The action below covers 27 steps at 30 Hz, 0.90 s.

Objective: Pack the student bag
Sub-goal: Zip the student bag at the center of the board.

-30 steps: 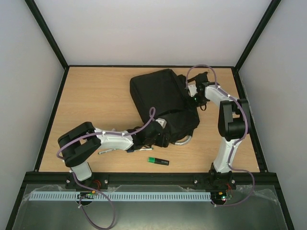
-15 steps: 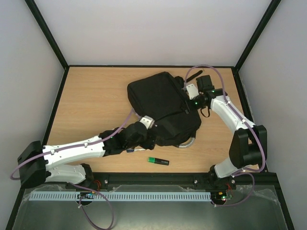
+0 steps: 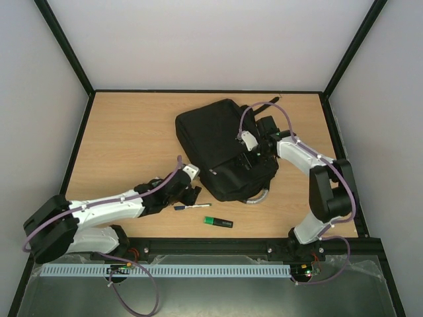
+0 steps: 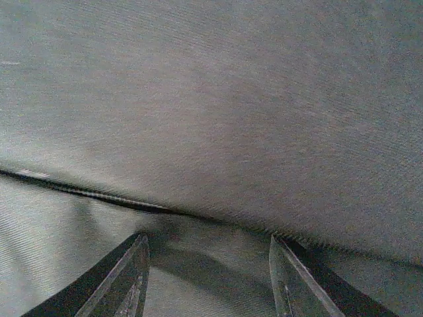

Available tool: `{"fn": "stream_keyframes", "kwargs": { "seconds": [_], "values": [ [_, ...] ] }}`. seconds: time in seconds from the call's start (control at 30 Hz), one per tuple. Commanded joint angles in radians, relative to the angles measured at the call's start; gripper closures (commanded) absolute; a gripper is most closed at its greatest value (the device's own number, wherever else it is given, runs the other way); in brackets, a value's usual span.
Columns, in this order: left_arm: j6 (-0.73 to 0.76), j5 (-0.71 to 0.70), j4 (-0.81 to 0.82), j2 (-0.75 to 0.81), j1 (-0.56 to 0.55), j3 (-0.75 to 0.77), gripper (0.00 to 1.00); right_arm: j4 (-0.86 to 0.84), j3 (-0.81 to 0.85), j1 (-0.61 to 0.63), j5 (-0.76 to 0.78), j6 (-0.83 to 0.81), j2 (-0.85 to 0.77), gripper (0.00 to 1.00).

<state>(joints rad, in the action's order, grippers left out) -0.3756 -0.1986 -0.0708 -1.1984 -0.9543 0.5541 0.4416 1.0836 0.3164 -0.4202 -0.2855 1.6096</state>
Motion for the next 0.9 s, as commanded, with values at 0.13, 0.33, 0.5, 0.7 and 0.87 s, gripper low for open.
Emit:
{"fn": "stream_keyframes", "kwargs": {
  "seconds": [0.13, 0.33, 0.5, 0.7, 0.87],
  "values": [
    [0.164, 0.093, 0.185, -0.202, 0.059, 0.023, 0.38, -0.042, -0.003, 0.000, 0.179, 0.045, 0.139, 0.52],
    [0.247, 0.204, 0.319, -0.267, 0.086, 0.011, 0.35, -0.062, 0.005, 0.000, 0.254, 0.056, 0.173, 0.53],
    [0.296, 0.252, 0.421, -0.255, 0.151, -0.032, 0.38, -0.069, -0.011, 0.000, 0.279, 0.050, 0.174, 0.53],
    [0.354, 0.340, 0.555, -0.283, 0.196, -0.080, 0.44, -0.073, -0.029, 0.000, 0.285, 0.045, 0.125, 0.53],
    [0.422, 0.429, 0.601, -0.356, 0.207, -0.076, 0.46, -0.082, -0.062, 0.000, 0.268, 0.038, 0.053, 0.53]
  ]
}}
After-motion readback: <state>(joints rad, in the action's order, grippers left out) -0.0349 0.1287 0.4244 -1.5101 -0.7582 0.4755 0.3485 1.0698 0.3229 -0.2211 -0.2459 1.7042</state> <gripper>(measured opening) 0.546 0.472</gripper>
